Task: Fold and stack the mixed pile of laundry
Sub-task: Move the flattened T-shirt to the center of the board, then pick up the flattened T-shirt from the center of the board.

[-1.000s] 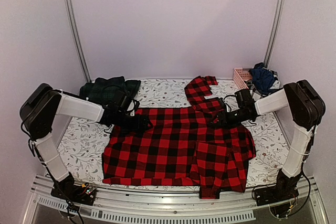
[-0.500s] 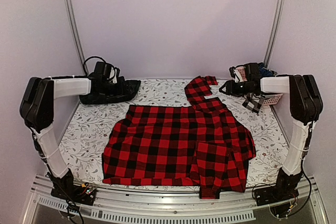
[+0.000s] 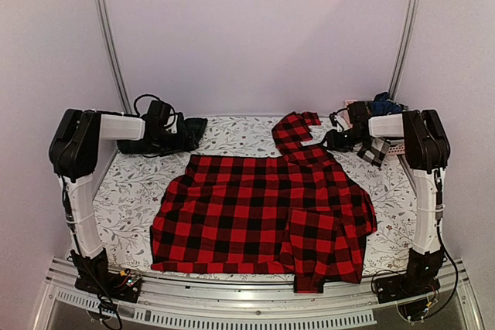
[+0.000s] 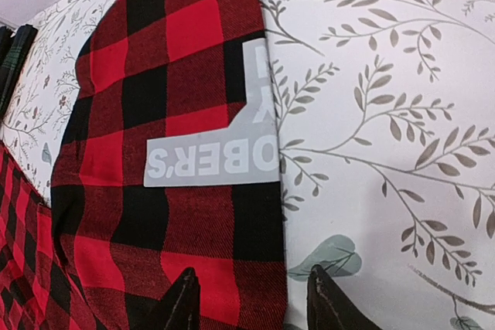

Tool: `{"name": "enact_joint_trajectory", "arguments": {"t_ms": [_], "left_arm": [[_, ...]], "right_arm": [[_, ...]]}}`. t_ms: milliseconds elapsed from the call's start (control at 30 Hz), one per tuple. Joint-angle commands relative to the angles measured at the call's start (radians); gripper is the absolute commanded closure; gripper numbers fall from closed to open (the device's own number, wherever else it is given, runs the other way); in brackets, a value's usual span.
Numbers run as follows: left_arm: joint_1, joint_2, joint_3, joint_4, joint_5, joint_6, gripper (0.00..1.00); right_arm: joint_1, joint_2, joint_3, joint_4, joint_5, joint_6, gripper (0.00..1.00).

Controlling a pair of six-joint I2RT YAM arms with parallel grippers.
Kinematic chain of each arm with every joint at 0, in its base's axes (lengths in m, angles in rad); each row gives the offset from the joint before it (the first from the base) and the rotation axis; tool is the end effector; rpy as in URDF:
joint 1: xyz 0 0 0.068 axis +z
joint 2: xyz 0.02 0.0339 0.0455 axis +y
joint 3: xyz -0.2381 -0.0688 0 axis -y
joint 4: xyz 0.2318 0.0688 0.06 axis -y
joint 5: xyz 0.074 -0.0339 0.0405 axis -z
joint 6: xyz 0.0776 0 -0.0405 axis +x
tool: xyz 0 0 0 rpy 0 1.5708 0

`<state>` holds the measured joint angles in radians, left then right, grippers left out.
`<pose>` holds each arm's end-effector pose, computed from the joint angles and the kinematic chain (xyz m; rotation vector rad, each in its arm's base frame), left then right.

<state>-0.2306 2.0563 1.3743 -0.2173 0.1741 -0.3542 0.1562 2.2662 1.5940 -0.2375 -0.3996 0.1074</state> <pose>0.4277 -0.1142 0.1068 -0.0787 2.5084 -0.4619 0.4701 0.1046 0.0841 -0.2321 2.4674 0.6078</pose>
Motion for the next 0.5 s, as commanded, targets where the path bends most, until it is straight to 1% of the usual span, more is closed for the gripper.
{"name": "enact_joint_trajectory", "arguments": {"t_ms": [0, 200, 300, 367, 400, 467], "left_arm": [[0.007, 0.033, 0.057, -0.034, 0.003, 0.04, 0.02], [0.007, 0.057, 0.071, -0.041, 0.014, 0.046, 0.03], [0.007, 0.062, 0.069, -0.039, 0.013, 0.053, 0.03], [0.007, 0.067, 0.071, -0.043, 0.013, 0.065, 0.04], [0.007, 0.07, 0.069, -0.043, 0.011, 0.069, 0.05], [0.01, 0.073, 0.068, -0.04, 0.013, 0.073, 0.07]], "right_arm": [[0.001, 0.072, 0.075, -0.07, -0.058, -0.019, 0.59], [0.003, 0.115, 0.091, -0.087, -0.175, -0.014, 0.71], [0.003, 0.118, 0.093, -0.087, -0.191, -0.02, 0.82], [0.003, 0.111, 0.093, -0.082, -0.189, -0.023, 0.95], [0.003, 0.105, 0.092, -0.078, -0.184, -0.023, 0.99], [0.003, 0.083, 0.084, -0.059, -0.173, -0.022, 1.0]]}}
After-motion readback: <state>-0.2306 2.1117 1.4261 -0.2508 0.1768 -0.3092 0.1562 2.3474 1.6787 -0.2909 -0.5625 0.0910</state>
